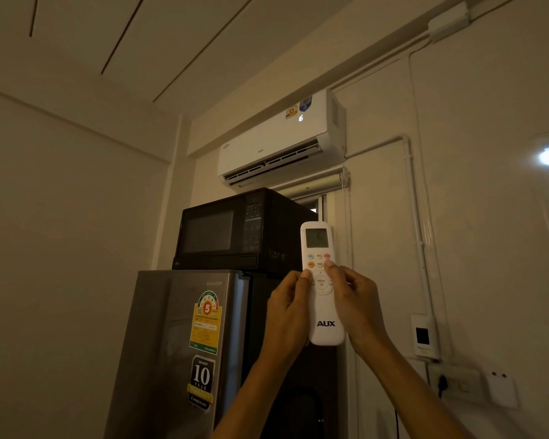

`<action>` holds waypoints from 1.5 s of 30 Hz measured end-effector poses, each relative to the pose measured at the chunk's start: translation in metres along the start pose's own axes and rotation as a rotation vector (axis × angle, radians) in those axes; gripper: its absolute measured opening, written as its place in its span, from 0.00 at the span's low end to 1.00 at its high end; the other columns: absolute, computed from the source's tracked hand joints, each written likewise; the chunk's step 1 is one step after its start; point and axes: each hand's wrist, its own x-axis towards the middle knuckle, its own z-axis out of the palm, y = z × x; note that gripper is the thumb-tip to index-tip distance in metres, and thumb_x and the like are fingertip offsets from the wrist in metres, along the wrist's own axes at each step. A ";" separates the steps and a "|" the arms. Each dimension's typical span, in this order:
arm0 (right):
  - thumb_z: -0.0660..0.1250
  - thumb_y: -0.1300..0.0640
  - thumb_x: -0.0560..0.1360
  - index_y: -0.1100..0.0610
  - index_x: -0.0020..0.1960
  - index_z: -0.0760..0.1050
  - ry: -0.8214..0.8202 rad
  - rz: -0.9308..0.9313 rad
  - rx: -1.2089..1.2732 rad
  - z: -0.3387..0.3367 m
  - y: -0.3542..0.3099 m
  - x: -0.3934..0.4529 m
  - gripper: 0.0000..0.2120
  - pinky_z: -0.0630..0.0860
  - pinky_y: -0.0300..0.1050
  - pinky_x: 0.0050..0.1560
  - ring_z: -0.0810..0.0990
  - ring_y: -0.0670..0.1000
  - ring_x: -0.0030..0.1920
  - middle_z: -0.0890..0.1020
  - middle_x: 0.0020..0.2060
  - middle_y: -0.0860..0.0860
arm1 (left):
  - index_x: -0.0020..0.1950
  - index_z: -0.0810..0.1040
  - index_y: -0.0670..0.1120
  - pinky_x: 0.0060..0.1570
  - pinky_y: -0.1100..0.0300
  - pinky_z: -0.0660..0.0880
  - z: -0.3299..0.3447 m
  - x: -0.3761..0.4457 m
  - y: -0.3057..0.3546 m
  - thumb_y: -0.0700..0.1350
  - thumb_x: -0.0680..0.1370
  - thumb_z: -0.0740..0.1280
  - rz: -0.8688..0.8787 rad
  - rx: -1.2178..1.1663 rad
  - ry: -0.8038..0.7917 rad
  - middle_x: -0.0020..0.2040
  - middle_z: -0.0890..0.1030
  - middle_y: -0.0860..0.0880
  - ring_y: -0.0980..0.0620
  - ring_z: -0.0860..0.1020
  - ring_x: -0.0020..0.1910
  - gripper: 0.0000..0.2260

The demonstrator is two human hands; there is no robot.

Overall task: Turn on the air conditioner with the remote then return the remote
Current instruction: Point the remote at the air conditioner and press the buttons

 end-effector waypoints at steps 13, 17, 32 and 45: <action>0.61 0.49 0.74 0.52 0.48 0.75 0.005 -0.019 0.019 0.000 0.002 -0.002 0.08 0.76 0.32 0.27 0.81 0.46 0.35 0.80 0.40 0.48 | 0.45 0.72 0.52 0.32 0.67 0.79 -0.001 -0.003 0.000 0.45 0.79 0.56 0.010 -0.010 0.001 0.41 0.80 0.50 0.57 0.82 0.36 0.07; 0.61 0.50 0.74 0.51 0.47 0.74 -0.002 -0.025 0.019 0.001 0.003 -0.003 0.06 0.75 0.29 0.25 0.80 0.45 0.34 0.79 0.37 0.45 | 0.46 0.72 0.51 0.32 0.67 0.79 -0.001 -0.004 -0.001 0.45 0.79 0.55 0.001 -0.012 -0.003 0.42 0.79 0.50 0.58 0.82 0.36 0.07; 0.61 0.49 0.74 0.50 0.45 0.74 -0.028 -0.040 0.030 0.000 -0.004 -0.015 0.06 0.74 0.28 0.25 0.80 0.44 0.33 0.79 0.35 0.42 | 0.46 0.73 0.48 0.33 0.65 0.79 -0.006 -0.012 0.004 0.46 0.78 0.56 -0.012 -0.020 0.000 0.43 0.80 0.48 0.54 0.82 0.37 0.07; 0.61 0.49 0.74 0.47 0.43 0.74 -0.080 -0.003 -0.012 -0.007 0.022 -0.055 0.05 0.77 0.30 0.30 0.82 0.39 0.33 0.79 0.38 0.39 | 0.43 0.72 0.51 0.32 0.68 0.78 -0.007 -0.058 -0.016 0.46 0.78 0.56 -0.080 -0.071 -0.017 0.41 0.80 0.50 0.58 0.82 0.36 0.07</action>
